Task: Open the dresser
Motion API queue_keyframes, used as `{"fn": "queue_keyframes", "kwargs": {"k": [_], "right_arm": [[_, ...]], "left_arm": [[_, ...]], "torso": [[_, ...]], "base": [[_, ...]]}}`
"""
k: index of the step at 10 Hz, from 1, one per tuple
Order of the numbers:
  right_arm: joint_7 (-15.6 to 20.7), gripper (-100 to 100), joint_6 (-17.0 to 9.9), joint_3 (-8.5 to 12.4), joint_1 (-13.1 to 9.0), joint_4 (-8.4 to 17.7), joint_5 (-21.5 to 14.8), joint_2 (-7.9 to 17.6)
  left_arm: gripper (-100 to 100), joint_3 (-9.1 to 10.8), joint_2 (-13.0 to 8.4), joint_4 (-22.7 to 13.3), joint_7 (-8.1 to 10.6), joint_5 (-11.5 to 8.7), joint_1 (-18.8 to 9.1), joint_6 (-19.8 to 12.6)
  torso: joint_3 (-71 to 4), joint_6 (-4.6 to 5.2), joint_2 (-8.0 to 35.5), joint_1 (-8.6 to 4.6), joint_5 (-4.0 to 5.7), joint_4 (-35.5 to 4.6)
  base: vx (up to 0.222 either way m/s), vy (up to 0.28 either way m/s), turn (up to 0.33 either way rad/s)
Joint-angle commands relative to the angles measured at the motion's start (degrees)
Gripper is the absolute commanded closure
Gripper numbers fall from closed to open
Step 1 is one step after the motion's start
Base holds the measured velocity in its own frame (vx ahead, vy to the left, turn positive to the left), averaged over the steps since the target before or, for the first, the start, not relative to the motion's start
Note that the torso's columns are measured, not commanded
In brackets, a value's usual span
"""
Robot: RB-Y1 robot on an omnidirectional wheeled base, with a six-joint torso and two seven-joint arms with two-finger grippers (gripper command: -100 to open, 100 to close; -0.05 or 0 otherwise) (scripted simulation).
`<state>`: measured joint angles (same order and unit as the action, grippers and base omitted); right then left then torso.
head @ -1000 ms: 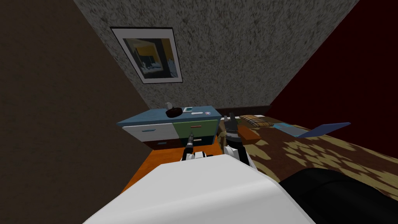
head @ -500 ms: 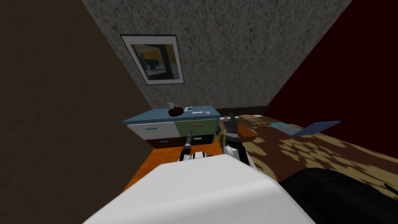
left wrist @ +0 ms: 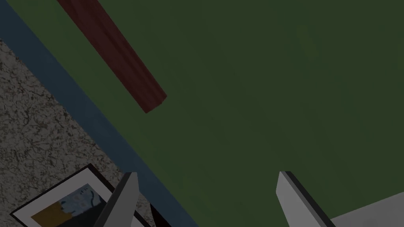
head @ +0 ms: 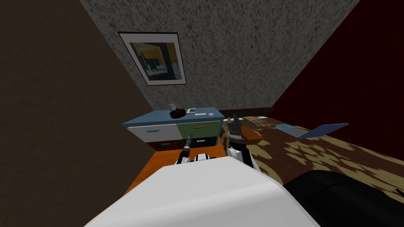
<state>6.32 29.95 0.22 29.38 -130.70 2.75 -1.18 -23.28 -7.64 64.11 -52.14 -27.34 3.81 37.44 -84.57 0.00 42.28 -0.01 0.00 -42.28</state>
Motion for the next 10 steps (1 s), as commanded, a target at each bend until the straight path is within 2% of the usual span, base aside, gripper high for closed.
{"fn": "queue_keyframes", "kwargs": {"k": [1, 2, 4, 9, 10], "right_arm": [[0.00, 0, 0.00, 0.00, 0.01, 0.00, 0.00, 0.00], [0.00, 0, 0.00, 0.00, 0.02, 0.00, 0.00, 0.00], [0.00, 0, 0.00, 0.00, 0.01, 0.00, 0.00, 0.00], [0.00, 0, 0.00, 0.00, 0.00, 0.00, 0.00, 0.00], [0.00, 0, 0.00, 0.00, 0.00, 0.00, 0.00, 0.00]], "left_arm": [[-100, 1.07, -1.04, 0.31, -0.38, -0.85, -0.90, -2.13], [-100, 1.20, 0.97, 1.04, -0.99, -1.38, -1.18, -2.47], [-100, 1.24, 2.75, 1.35, -1.24, -1.59, -1.28, -2.57], [-100, 1.28, 9.54, 1.86, -1.66, -1.92, -1.43, -2.71], [-100, 1.28, 10.32, 1.88, -1.68, -1.94, -1.44, -2.71]], "torso": [[-0.14, 0.01, -0.25, -0.06, 0.01, 0.06], [-0.21, 0.00, -0.33, -0.07, 0.02, 0.09], [0.08, -0.01, 0.15, 0.04, -0.01, -0.03], [-0.02, 0.00, -0.03, 0.01, 0.00, 0.01], [-0.04, -0.01, -0.05, 0.01, 0.00, 0.02]], "base": [[0.169, -0.033, -0.027], [0.147, -0.015, -0.014], [0.070, -0.011, -0.004], [0.004, -0.002, -0.001], [0.007, -0.001, 0.000]]}}
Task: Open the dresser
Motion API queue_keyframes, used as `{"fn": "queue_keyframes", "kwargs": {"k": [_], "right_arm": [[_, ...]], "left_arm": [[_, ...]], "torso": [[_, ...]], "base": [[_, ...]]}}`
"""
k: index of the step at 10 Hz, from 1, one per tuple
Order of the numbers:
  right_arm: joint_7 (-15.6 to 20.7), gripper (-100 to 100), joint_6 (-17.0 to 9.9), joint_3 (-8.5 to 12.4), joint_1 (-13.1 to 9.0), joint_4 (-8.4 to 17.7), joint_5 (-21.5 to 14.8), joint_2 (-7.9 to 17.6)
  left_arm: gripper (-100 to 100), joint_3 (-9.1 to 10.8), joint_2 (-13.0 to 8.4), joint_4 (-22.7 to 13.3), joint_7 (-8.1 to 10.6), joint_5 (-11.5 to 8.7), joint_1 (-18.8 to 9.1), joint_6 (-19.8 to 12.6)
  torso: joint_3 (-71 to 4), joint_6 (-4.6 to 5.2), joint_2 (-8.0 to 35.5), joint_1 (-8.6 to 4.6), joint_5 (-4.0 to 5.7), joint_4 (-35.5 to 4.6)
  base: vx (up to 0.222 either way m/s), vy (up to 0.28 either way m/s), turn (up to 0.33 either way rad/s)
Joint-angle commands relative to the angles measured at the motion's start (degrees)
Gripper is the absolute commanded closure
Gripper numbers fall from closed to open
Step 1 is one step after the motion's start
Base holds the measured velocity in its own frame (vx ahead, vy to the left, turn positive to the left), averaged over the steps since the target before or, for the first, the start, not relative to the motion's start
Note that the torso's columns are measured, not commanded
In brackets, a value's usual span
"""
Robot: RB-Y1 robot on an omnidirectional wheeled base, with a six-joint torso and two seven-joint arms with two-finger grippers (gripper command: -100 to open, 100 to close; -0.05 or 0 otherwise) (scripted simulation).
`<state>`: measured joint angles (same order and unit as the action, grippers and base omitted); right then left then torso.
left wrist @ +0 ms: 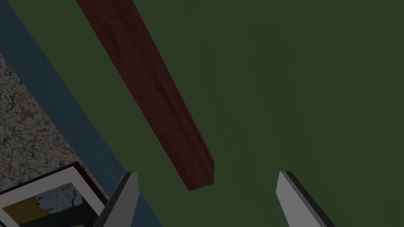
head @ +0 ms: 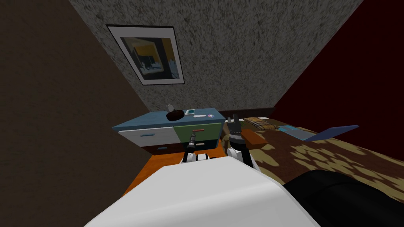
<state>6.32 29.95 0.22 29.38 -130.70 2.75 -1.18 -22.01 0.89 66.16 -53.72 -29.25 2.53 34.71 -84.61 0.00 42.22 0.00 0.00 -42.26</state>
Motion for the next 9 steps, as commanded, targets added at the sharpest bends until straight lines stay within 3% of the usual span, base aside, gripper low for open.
{"fn": "queue_keyframes", "kwargs": {"k": [1, 2, 3, 4, 5, 6, 7, 8, 9], "right_arm": [[0.00, 0, 0.00, 0.00, 0.00, 0.00, 0.00, 0.00], [0.00, 0, 0.00, 0.00, 0.00, 0.00, 0.00, 0.00], [0.00, 0, 0.00, 0.00, 0.01, 0.00, 0.00, 0.00], [0.00, 0, 0.00, 0.00, 0.01, 0.00, 0.00, 0.00], [0.00, 0, 0.00, 0.00, 0.00, 0.00, 0.00, 0.00], [0.00, 0, 0.00, -0.01, -0.01, 0.00, 0.00, -0.01], [0.00, 0, 0.00, -0.01, 0.00, 0.00, 0.00, -0.01], [0.00, 0, 0.00, -0.01, 0.00, 0.00, 0.00, -0.01], [0.00, 0, 0.00, -0.01, 0.00, 0.00, 0.00, -0.01]], "left_arm": [[-100, -0.07, 1.11, 0.41, -0.14, 0.02, 0.31, -0.13], [-100, 0.26, 1.73, 1.39, -1.26, -0.45, -0.31, -1.76], [-100, 0.07, 1.49, 0.92, -0.65, -0.22, 0.02, -0.83], [100, 0.10, 1.52, 1.00, -0.80, -0.25, -0.03, -1.05], [100, 1.31, -0.09, 2.09, 2.08, 2.49, 0.84, -1.39], [100, 1.31, -0.09, 2.09, 3.18, 2.49, 0.84, -1.39], [100, 2.52, -1.70, 3.18, 5.00, 4.94, 1.71, -1.76], [100, 2.52, -1.70, 3.18, 6.87, 5.24, 1.71, -1.76], [100, 3.74, -3.32, 4.28, 8.77, 7.57, 2.58, -2.12]], "torso": [[0.01, 0.00, 0.02, 0.00, 0.00, -0.01], [0.04, 0.00, 0.06, 0.02, 0.00, -0.02], [-0.06, 0.00, -0.13, 0.03, -0.01, 0.02], [-0.01, 0.00, 0.00, 0.01, -0.01, 0.01], [0.10, 0.01, 0.16, -0.01, 0.00, -0.04], [0.03, -0.21, -0.03, -0.02, 0.08, 0.07], [-0.03, -0.12, -0.08, 0.02, 0.05, 0.09], [-0.04, -0.20, -0.09, 0.06, 0.05, 0.12], [-0.05, -0.10, -0.12, 0.14, -0.01, 0.14]], "base": [[0.000, 0.000, 0.000], [0.073, 0.005, 0.039], [0.048, 0.003, 0.009], [0.007, 0.000, -0.001], [-0.019, -0.070, 0.000], [-0.029, -0.080, 0.051], [-0.036, -0.106, 0.040], [-0.027, -0.095, 0.040], [-0.026, -0.106, 0.044]]}}
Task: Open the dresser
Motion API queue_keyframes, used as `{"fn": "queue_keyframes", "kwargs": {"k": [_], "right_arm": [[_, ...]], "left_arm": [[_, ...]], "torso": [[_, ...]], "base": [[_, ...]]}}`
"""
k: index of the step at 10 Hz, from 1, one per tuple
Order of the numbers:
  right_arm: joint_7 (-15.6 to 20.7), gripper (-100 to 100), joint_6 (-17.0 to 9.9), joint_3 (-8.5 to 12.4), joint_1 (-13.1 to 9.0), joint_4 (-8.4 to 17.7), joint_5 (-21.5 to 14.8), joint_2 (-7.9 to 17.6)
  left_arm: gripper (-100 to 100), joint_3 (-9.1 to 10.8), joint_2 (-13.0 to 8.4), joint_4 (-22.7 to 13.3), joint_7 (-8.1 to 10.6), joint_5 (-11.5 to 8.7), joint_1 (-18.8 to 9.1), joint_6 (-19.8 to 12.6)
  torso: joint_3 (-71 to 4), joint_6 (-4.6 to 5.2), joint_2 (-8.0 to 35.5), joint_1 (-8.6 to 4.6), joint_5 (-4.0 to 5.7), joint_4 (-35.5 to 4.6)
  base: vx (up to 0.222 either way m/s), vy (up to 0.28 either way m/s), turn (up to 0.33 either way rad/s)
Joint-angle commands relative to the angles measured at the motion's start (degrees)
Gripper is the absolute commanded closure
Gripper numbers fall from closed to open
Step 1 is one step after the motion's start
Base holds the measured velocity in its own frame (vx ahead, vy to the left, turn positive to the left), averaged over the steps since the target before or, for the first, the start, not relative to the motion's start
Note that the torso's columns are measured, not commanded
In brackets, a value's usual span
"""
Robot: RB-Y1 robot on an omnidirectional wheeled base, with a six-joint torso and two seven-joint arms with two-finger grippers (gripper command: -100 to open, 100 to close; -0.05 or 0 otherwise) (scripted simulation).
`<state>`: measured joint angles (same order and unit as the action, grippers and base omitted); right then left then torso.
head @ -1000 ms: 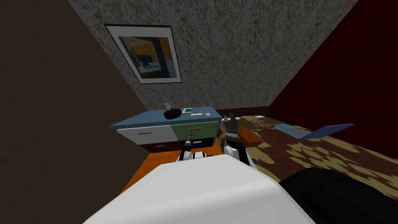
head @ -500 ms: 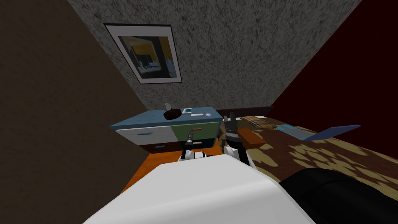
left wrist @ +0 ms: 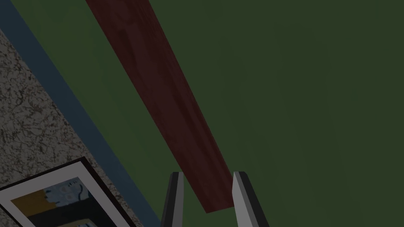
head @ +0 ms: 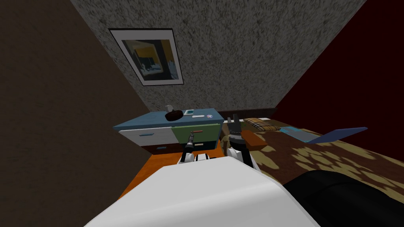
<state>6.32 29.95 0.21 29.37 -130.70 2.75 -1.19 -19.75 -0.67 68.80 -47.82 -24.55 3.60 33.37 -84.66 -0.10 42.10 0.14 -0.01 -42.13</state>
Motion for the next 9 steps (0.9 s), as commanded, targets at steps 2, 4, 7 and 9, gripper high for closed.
{"fn": "queue_keyframes", "kwargs": {"k": [2, 4, 7, 9], "right_arm": [[0.00, 0, 0.00, 0.00, 0.00, 0.00, 0.00, 0.00], [0.00, 0, 0.00, 0.00, 0.00, 0.00, 0.00, 0.00], [0.00, 0, 0.00, 0.00, 0.00, 0.00, 0.00, 0.00], [0.00, 0, 0.00, 0.00, 0.00, 0.00, 0.00, 0.00]], "left_arm": [[100, 1.48, -1.75, 1.64, 5.23, 3.28, 1.52, -0.77], [100, 2.70, -3.37, 2.73, 8.95, 6.02, 2.39, -1.14], [100, 3.91, -4.98, 3.83, 13.17, 8.76, 3.26, -1.50], [100, 5.13, -6.59, 4.92, 16.87, 11.51, 4.13, -1.86]], "torso": [[0.02, 0.06, 0.03, 0.01, -0.02, -0.03], [0.06, -0.05, 0.11, -0.03, 0.02, -0.06], [0.06, 0.00, 0.09, 0.00, 0.00, -0.05], [0.05, -0.09, 0.10, 0.01, 0.02, -0.08]], "base": [[-0.026, -0.049, 0.015], [-0.027, -0.070, 0.026], [-0.026, -0.067, 0.026], [-0.025, -0.069, 0.023]]}}
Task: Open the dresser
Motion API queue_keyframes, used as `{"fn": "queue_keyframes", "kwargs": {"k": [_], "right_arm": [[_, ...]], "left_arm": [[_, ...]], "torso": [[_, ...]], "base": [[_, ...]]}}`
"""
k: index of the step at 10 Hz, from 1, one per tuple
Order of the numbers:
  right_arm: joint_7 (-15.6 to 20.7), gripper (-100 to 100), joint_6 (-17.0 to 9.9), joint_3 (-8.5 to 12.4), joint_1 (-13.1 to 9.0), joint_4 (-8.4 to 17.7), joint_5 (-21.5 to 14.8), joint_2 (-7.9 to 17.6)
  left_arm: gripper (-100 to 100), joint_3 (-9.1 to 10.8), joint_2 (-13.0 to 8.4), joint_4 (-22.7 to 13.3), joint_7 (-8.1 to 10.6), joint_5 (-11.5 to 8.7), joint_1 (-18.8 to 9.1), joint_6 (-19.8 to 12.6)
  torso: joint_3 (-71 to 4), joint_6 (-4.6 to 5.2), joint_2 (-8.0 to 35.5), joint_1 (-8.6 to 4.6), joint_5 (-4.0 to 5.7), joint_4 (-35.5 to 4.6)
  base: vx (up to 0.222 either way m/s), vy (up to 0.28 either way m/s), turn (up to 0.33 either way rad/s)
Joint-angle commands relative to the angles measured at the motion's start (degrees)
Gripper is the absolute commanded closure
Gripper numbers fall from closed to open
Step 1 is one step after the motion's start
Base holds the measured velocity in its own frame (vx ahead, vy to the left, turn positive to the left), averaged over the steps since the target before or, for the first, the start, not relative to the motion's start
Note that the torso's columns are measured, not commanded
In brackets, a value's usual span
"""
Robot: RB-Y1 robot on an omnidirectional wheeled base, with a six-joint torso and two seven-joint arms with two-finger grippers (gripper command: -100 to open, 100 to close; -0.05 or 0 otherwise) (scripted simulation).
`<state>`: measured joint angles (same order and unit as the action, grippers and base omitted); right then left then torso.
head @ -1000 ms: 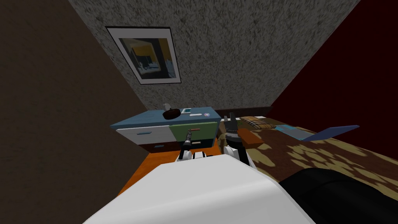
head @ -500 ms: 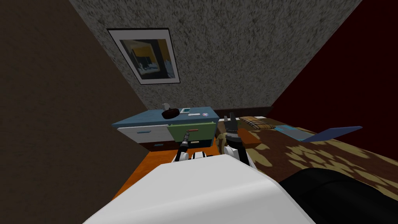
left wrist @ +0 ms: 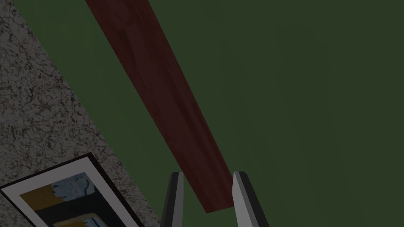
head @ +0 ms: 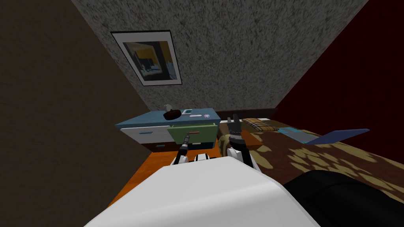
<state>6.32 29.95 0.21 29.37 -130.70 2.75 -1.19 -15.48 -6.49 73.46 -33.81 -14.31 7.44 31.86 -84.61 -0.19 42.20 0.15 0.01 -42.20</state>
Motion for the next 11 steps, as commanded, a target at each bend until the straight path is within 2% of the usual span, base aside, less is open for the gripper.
{"fn": "queue_keyframes", "kwargs": {"k": [1, 2, 3, 4, 5, 6, 7, 8, 9, 10, 11], "right_arm": [[0.00, 0, 0.00, 0.00, 0.00, 0.00, 0.00, 0.00], [0.00, 0, 0.00, 0.00, 0.00, 0.00, 0.00, 0.00], [0.00, 0, 0.00, 0.00, 0.00, 0.00, 0.00, 0.00], [0.00, 0, 0.00, 0.01, 0.00, 0.00, 0.00, 0.01], [0.00, 0, 0.00, 0.00, 0.00, 0.00, 0.00, 0.00], [0.00, 0, 0.00, 0.00, 0.00, 0.00, 0.00, 0.00], [0.00, 0, 0.00, 0.01, 0.00, 0.00, 0.00, 0.01], [0.00, 0, 0.00, 0.00, 0.00, 0.00, 0.00, 0.00], [0.00, 0, 0.00, 0.00, 0.00, 0.00, 0.00, 0.00], [0.00, 0, 0.00, 0.00, 0.00, 0.00, 0.00, 0.00], [0.00, 0, 0.00, 0.00, 0.00, 0.00, 0.00, 0.00]], "left_arm": [[100, 2.07, -2.38, 1.36, 4.65, 3.75, 1.16, -0.72], [100, 2.07, -2.38, 1.36, 6.35, 4.01, 1.16, -0.72], [100, 2.07, -2.38, 1.36, 7.11, 4.01, 1.16, -0.72], [100, 3.29, -3.99, 2.45, 9.36, 6.74, 2.04, -1.08], [100, 3.29, -3.99, 2.45, 10.74, 6.76, 2.04, -1.08], [100, 3.29, -3.99, 2.45, 11.09, 6.76, 2.04, -1.08], [100, 4.50, -5.60, 3.55, 13.46, 9.50, 2.91, -1.45], [100, 4.50, -5.60, 3.55, 14.86, 9.50, 2.91, -1.45], [100, 5.72, -7.21, 4.64, 16.59, 11.99, 3.78, -1.81], [100, 5.72, -7.21, 4.64, 18.48, 12.24, 3.78, -1.81], [100, 5.72, -7.21, 4.64, 19.04, 12.24, 3.78, -1.81]], "torso": [[0.02, 0.02, 0.02, 0.01, -0.01, -0.02], [0.05, -0.05, 0.08, 0.03, 0.02, -0.04], [0.04, 0.03, 0.06, 0.04, -0.01, -0.04], [-0.01, 0.12, -0.01, 0.07, -0.05, -0.03], [0.01, 0.07, 0.03, -0.07, 0.02, -0.07], [0.03, 0.08, 0.05, -0.09, 0.02, -0.05], [0.03, 0.13, 0.06, -0.01, -0.02, -0.07], [0.07, 0.07, 0.11, -0.09, 0.00, -0.03], [0.06, 0.08, 0.11, -0.11, 0.04, -0.11], [0.09, 0.02, 0.17, -0.14, 0.07, -0.11], [0.06, 0.15, 0.10, -0.14, 0.04, -0.12]], "base": [[-0.042, -0.084, 0.046], [-0.035, -0.077, 0.031], [-0.013, -0.037, 0.009], [-0.019, -0.067, 0.027], [-0.019, -0.068, 0.032], [-0.013, -0.031, 0.008], [-0.034, -0.065, 0.031], [-0.031, -0.073, 0.028], [-0.047, -0.101, 0.024], [-0.033, -0.089, 0.048], [-0.008, -0.028, 0.021]]}}
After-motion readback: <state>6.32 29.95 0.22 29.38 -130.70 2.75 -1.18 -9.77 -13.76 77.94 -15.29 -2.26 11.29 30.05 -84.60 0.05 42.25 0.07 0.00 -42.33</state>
